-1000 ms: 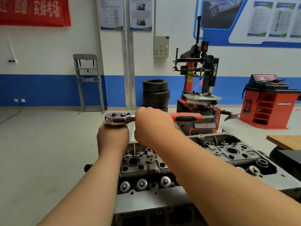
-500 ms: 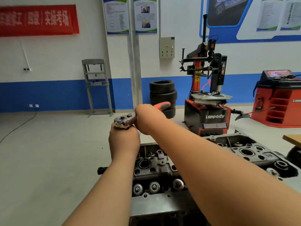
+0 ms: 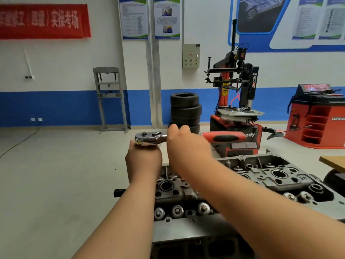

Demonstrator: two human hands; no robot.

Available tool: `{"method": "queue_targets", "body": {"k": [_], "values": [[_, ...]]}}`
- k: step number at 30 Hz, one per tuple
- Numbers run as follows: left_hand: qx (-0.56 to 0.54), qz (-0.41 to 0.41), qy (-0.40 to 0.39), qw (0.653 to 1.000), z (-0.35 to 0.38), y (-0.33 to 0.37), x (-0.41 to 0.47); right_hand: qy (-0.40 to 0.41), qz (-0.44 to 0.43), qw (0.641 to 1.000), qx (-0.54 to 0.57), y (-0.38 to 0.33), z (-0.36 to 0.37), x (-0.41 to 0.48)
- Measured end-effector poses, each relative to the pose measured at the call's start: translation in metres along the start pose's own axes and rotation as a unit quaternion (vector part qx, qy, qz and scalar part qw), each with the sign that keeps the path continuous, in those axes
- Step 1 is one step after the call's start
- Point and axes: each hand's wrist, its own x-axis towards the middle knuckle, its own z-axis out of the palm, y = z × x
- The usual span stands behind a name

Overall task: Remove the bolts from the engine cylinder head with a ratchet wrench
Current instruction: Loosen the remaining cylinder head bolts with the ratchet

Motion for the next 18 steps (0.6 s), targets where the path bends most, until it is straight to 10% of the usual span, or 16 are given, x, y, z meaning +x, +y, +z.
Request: {"method": "queue_targets", "body": {"k": [12, 18], "values": [[-0.078, -0.035, 0.020, 0.996, 0.004, -0.004, 0.005, -0.158, -0.094, 0.978, 0.095, -0.028, 0.020, 0.088], [-0.073, -0.017, 0.005, 0.997, 0.003, 0.001, -0.003, -0.047, 0.008, 0.996, 0.080, 0.002, 0.013, 0.030]]}}
